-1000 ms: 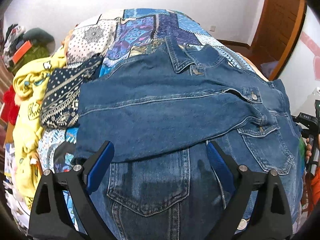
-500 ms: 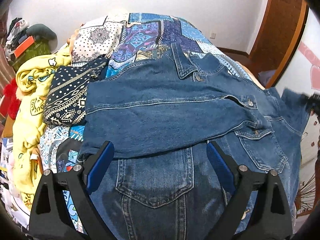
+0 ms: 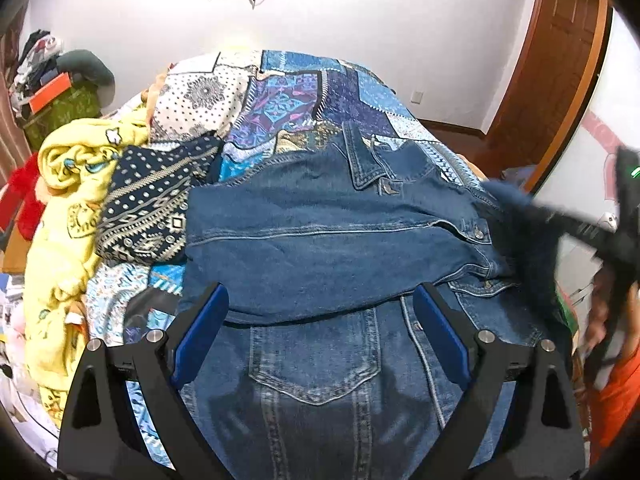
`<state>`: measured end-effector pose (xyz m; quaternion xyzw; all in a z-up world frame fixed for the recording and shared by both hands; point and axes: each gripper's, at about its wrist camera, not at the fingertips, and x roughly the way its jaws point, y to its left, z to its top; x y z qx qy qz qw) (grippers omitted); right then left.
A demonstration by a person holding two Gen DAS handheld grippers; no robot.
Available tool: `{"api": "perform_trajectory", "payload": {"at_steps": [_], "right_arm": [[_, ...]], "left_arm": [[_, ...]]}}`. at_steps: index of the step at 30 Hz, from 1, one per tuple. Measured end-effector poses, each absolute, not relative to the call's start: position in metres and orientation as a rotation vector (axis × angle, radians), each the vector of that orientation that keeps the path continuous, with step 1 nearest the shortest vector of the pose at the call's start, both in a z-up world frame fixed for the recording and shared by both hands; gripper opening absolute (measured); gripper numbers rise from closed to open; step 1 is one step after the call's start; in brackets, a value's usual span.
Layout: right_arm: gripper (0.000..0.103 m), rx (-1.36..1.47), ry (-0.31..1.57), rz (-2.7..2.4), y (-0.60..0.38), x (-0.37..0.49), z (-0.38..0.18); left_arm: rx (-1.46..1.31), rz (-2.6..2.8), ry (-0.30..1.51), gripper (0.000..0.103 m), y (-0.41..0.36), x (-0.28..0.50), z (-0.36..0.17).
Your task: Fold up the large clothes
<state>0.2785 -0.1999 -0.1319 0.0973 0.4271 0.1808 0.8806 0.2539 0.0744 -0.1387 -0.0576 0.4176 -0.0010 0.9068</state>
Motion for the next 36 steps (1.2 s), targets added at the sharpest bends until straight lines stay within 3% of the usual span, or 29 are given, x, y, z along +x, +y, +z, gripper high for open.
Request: {"api": "perform_trajectory", "payload": {"at_steps": [9,13,21,34,36], "right_arm": [[0.015,0.236,1.125,0.411,-0.184,0.274,-0.199],[0.036,0.263,1.156,0.467,-0.199,0.264,-0.191],[0.054,0.233,1.052,0.383,-0.246,0.243,-0.166],[0.056,0.282,1.042,0.157,-0.317,0.250,-0.184],[0.056,0.281,1.057,0.165,-0.314,0.252,-0.189]], "left_arm": [[-0.116,-0.023,0.860,0.094,0.064,0.266,-0.124],[-0.072,-0.068,0.866,0.094,0.034,0.282,-0.119],[0.095,-0.225,0.857,0.094,-0.063,0.321,-0.115],[0.442,-0.407,0.984,0.094,-0.201,0.371,-0.204],[0.516,-0.399,0.967,0.086,-0.213,0.371,-0.219]]}}
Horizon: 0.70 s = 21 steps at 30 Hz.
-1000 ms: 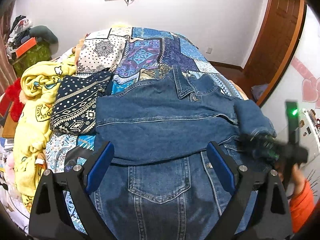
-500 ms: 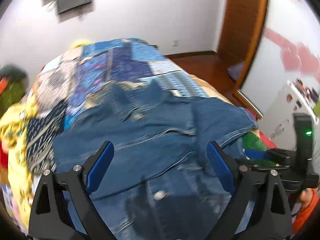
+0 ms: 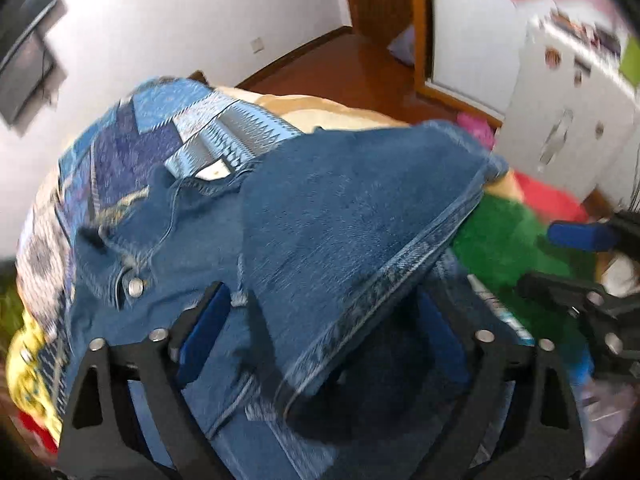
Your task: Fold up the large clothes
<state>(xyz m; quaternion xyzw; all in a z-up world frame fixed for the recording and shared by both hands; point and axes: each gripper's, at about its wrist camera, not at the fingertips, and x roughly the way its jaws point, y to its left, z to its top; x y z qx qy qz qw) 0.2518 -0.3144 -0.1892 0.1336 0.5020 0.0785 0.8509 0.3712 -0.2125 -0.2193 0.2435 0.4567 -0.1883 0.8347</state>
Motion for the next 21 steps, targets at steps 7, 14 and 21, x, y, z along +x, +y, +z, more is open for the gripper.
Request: {"api": "perform_trajectory", "payload": {"at_steps": [7,14,21], "right_arm": [[0.056,0.255,1.092,0.239,-0.292,0.256,-0.207],[0.060,0.198,1.111,0.245,-0.283,0.260,-0.220],[0.060,0.185,1.119,0.250,-0.283,0.259,-0.222]], "left_arm": [[0.304,-0.431,0.942,0.033,-0.197,0.384,-0.206],[0.007,-0.409,0.948,0.015,-0.153,0.390,-0.177],[-0.090,-0.265,0.921,0.015,-0.073,0.385,-0.159]]}}
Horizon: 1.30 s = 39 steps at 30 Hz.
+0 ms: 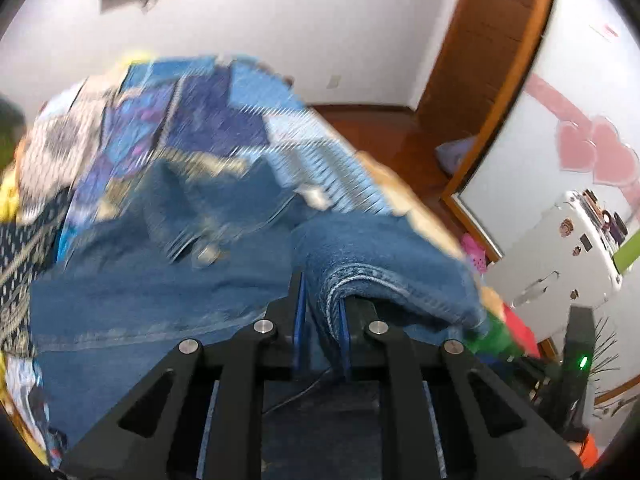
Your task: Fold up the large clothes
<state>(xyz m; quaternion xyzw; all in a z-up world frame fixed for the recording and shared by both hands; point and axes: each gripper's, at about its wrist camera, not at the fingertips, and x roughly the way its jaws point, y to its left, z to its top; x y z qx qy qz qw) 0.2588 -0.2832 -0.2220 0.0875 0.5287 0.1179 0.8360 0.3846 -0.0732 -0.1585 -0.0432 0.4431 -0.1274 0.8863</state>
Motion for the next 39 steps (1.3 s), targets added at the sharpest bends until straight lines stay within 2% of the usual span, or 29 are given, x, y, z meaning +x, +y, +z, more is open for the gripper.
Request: {"api": "perform_trajectory", "payload": {"at_steps": [3,4,8,9,13,17,18,20,22,25,30,33,34,36,38,39], "right_arm": [[0.060,0.179,1.119,0.245,-0.280,0.259,-0.223],[0.060,0.172,1.116,0.244,-0.280,0.258,-0.223],[0.061,0.164,1.119,0.242,-0.277,0.258,-0.224],[0.061,0.163,1.120,0.240,-0.277,0.258,-0.224],[0.061,0.166,1.128,0.237,-0.277,0.260,-0.222],[0.061,0.201,1.142,0.233,-0.281,0.264,-0.216],[0.061,0.208,1.135,0.228,-0.283,0.264,-0.212],[0.064,0.218,1.101,0.221,-0.286,0.263,-0.201],[0.064,0.218,1.070,0.205,-0.290,0.262,-0.191],[0.064,0.239,1.039,0.199,-0.298,0.259,-0.180],[0.064,0.249,1.023,0.184,-0.304,0.256,-0.175],[0.064,0.240,1.036,0.183,-0.305,0.256,-0.179],[0.064,0.234,1.045,0.180,-0.305,0.257,-0.182],[0.064,0.230,1.060,0.178,-0.305,0.260,-0.186],[0.064,0.234,1.078,0.177,-0.306,0.263,-0.191],[0.064,0.240,1.086,0.180,-0.305,0.265,-0.193]], "left_arm": [[-0.098,-0.209,0.981,0.015,-0.045,0.370,-0.180],[-0.111,-0.195,1.004,0.021,-0.036,0.364,-0.190],[-0.143,-0.117,1.052,0.053,-0.010,0.335,-0.220],[-0.123,-0.107,1.064,0.055,-0.010,0.329,-0.226],[-0.004,-0.132,1.072,0.056,-0.025,0.315,-0.223],[0.140,-0.212,1.025,0.058,-0.051,0.313,-0.197],[0.160,-0.230,1.007,0.060,-0.059,0.313,-0.190],[0.195,-0.276,0.972,0.071,-0.076,0.317,-0.179],[0.242,-0.311,0.949,0.073,-0.093,0.323,-0.174],[0.318,-0.380,0.957,0.073,-0.124,0.336,-0.181],[0.450,-0.415,1.022,0.073,-0.165,0.359,-0.221],[0.465,-0.408,1.025,0.068,-0.175,0.370,-0.235],[0.448,-0.410,1.016,0.062,-0.176,0.374,-0.234],[0.413,-0.410,1.005,0.048,-0.179,0.378,-0.229],[0.366,-0.412,0.988,0.016,-0.176,0.386,-0.219],[0.338,-0.413,0.985,0.009,-0.173,0.390,-0.215]]}}
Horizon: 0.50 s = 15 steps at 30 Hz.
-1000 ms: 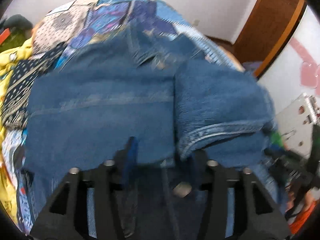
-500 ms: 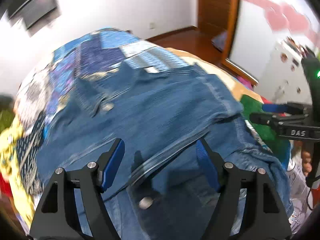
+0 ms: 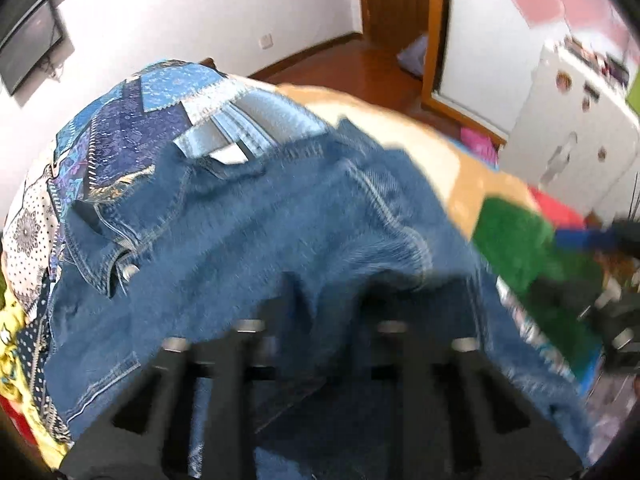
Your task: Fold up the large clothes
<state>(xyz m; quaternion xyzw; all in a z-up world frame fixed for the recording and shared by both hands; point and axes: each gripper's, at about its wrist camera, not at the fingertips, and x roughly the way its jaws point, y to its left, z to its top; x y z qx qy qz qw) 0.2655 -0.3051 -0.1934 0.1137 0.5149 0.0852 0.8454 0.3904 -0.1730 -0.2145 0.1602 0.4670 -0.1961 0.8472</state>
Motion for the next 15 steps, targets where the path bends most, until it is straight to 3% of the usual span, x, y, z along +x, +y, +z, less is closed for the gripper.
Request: {"api": "perform_trajectory", "payload": {"at_steps": [9,15], "right_arm": [[0.064,0.156,1.073,0.219,-0.280,0.291,-0.187],[0.064,0.090,1.095,0.201,-0.268,0.328,-0.193]], "left_arm": [[0.034,-0.271,0.849,0.007,-0.063,0.394,-0.137],[-0.022,-0.095,0.820,0.006,0.027,0.371,-0.127]]}}
